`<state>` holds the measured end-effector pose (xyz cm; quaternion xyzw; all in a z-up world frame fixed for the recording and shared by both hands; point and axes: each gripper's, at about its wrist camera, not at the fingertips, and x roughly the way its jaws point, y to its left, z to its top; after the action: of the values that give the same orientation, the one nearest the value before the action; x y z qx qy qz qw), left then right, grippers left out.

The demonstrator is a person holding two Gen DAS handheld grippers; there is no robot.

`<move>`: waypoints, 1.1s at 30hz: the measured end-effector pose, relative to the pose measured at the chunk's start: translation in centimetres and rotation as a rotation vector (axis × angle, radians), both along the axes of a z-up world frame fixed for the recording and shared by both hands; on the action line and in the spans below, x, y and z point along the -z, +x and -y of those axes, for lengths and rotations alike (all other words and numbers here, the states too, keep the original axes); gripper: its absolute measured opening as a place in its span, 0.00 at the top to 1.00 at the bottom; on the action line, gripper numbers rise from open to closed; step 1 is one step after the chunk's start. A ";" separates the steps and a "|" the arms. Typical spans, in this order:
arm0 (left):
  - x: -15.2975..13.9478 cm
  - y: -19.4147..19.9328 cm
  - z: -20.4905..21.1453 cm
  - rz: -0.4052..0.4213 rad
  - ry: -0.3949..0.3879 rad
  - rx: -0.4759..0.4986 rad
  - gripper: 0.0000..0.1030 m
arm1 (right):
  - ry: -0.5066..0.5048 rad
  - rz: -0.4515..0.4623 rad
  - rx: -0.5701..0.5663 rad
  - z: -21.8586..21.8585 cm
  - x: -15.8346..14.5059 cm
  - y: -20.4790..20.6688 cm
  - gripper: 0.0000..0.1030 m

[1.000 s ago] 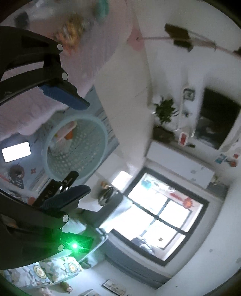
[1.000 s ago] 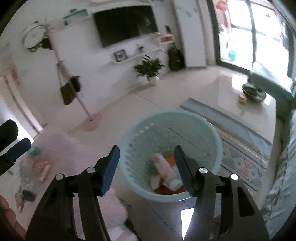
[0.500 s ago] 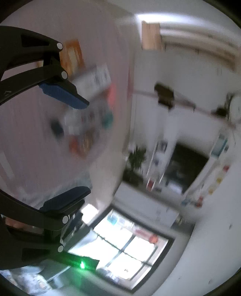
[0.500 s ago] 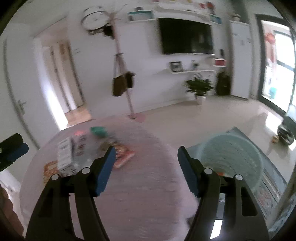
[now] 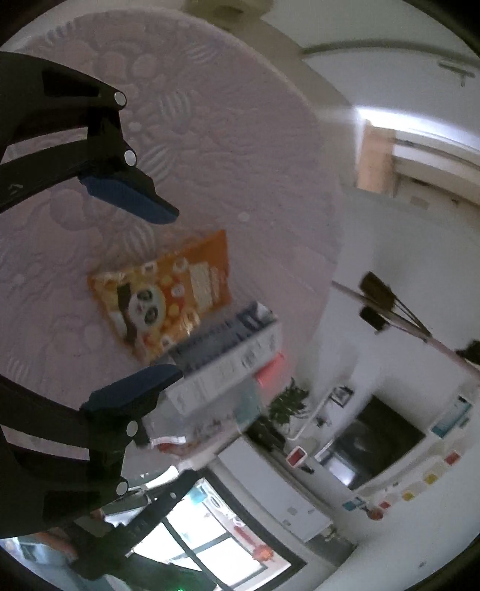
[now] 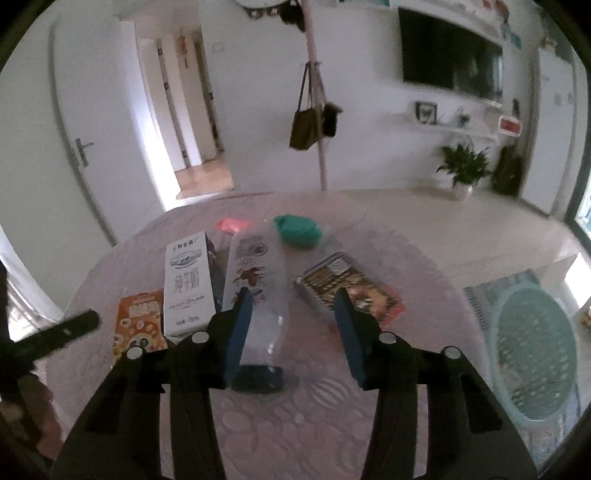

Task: Collect trash
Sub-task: 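Grasp the clear plastic bottle with right while left grasps the orange snack bag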

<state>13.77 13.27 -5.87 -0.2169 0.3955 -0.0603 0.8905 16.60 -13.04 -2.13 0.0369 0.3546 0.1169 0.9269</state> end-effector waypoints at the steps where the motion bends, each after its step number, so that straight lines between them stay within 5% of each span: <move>1: 0.6 0.6 0.0 -0.019 0.008 -0.004 0.28 | -0.004 -0.012 0.001 -0.3 0.3 0.6 0.58; 7: 2.0 2.1 0.7 -0.044 0.074 -0.011 0.31 | -0.038 -0.049 -0.003 -1.7 2.0 2.2 0.58; 13: 1.9 2.2 3.1 -0.040 0.196 0.007 0.52 | -0.038 -0.045 -0.008 -2.4 2.5 3.0 0.50; 20: 2.5 2.0 3.3 -0.029 0.162 0.033 0.89 | -0.046 -0.067 -0.049 -4.0 3.2 3.7 0.46; 33: 0.7 -0.6 2.7 0.078 0.056 0.069 0.98 | -0.044 -0.102 -0.044 -3.6 4.1 4.1 0.48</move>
<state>13.12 10.60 -6.54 -0.1758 0.3691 -0.0882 0.9084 20.73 -9.41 -6.26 0.0148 0.4046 0.1275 0.9055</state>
